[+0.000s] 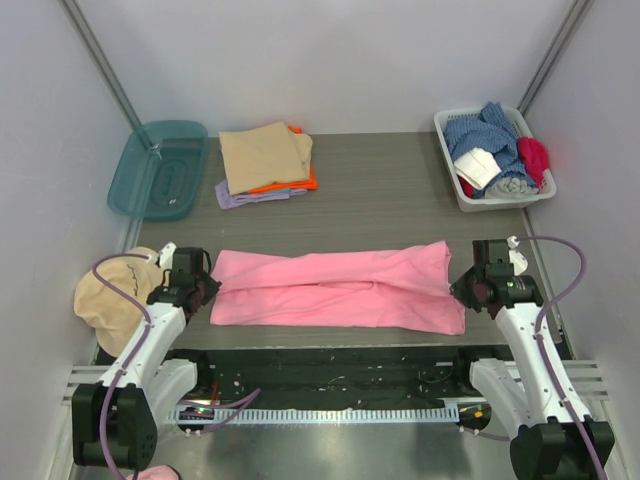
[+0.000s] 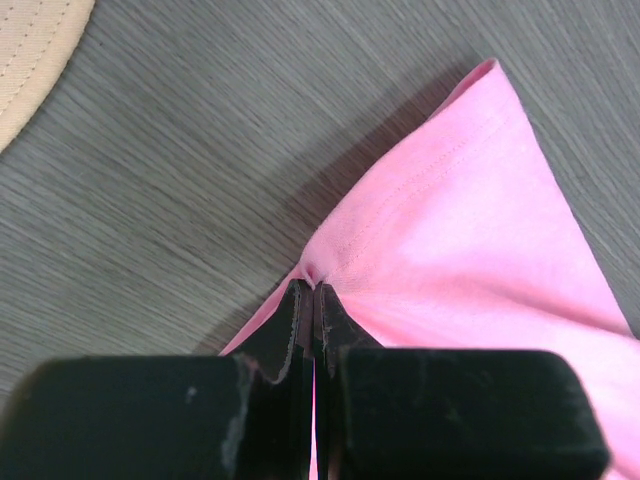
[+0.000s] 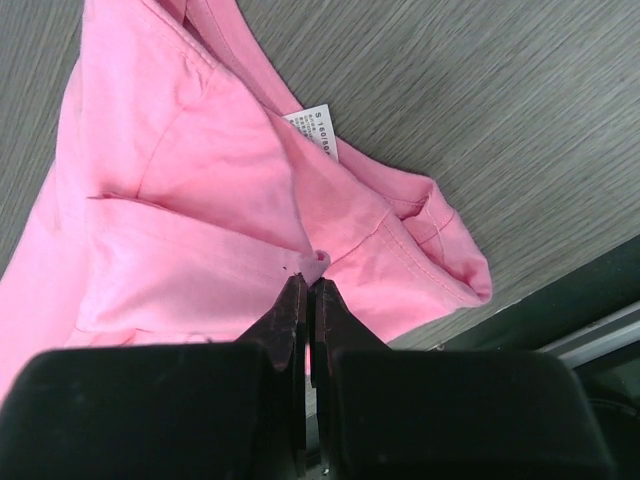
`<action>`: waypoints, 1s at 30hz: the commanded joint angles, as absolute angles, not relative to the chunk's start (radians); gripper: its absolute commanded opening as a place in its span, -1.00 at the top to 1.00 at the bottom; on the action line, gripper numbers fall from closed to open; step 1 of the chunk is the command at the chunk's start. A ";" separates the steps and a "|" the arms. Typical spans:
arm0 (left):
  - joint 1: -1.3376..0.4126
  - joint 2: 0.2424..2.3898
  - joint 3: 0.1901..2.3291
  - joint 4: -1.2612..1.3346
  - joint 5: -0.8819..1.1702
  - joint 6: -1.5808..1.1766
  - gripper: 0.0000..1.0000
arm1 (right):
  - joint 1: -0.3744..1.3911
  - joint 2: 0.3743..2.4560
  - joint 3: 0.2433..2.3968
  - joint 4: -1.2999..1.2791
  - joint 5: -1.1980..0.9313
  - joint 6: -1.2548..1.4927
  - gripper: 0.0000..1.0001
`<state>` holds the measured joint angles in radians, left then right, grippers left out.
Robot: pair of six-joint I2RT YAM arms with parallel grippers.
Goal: Fold and stack the t-shirts
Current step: Fold the tshirt
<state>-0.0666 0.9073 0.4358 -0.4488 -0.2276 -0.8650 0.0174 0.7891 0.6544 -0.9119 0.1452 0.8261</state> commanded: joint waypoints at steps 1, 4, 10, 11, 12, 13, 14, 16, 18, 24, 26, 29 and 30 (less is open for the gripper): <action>-0.058 0.885 0.433 -0.480 -0.252 -0.874 0.99 | 0.012 0.744 0.641 -0.945 0.143 0.844 0.98; -0.060 0.873 0.434 -0.497 -0.256 -0.880 0.98 | 0.014 0.726 0.638 -0.957 0.141 0.844 0.98; -0.060 0.859 0.437 -0.529 -0.259 -0.899 0.55 | 0.012 0.712 0.647 -0.968 0.132 0.848 0.70; -0.058 0.854 0.440 -0.538 -0.264 -0.902 0.31 | 0.011 0.710 0.650 -0.969 0.135 0.850 0.49; -0.060 0.851 0.443 -0.545 -0.271 -0.911 0.21 | 0.012 0.713 0.653 -0.969 0.138 0.851 0.39; -0.058 0.851 0.448 -0.551 -0.279 -0.913 0.15 | 0.012 0.715 0.664 -0.969 0.143 0.851 0.18; -0.058 0.847 0.462 -0.569 -0.291 -0.913 0.06 | 0.012 0.718 0.670 -0.971 0.155 0.857 -0.26; -0.058 0.833 0.482 -0.583 -0.308 -0.914 -0.03 | 0.012 0.732 0.696 -0.971 0.187 0.853 -0.45; -0.060 0.818 0.518 -0.598 -0.331 -0.907 -0.08 | 0.012 0.744 0.722 -0.962 0.207 0.838 -0.55; -0.058 0.821 0.629 -0.560 -0.315 -0.833 -0.20 | 0.012 0.848 0.773 -0.763 0.152 0.732 -0.53; -0.060 0.844 0.643 -0.505 -0.278 -0.796 -0.20 | 0.012 0.914 0.775 -0.688 0.053 0.654 -0.44; -0.060 0.882 0.646 -0.454 -0.216 -0.772 -0.20 | 0.014 1.032 0.762 -0.553 -0.082 0.580 -0.38; -0.060 0.891 0.644 -0.442 -0.200 -0.766 -0.20 | 0.015 1.086 0.759 -0.499 -0.104 0.566 -0.36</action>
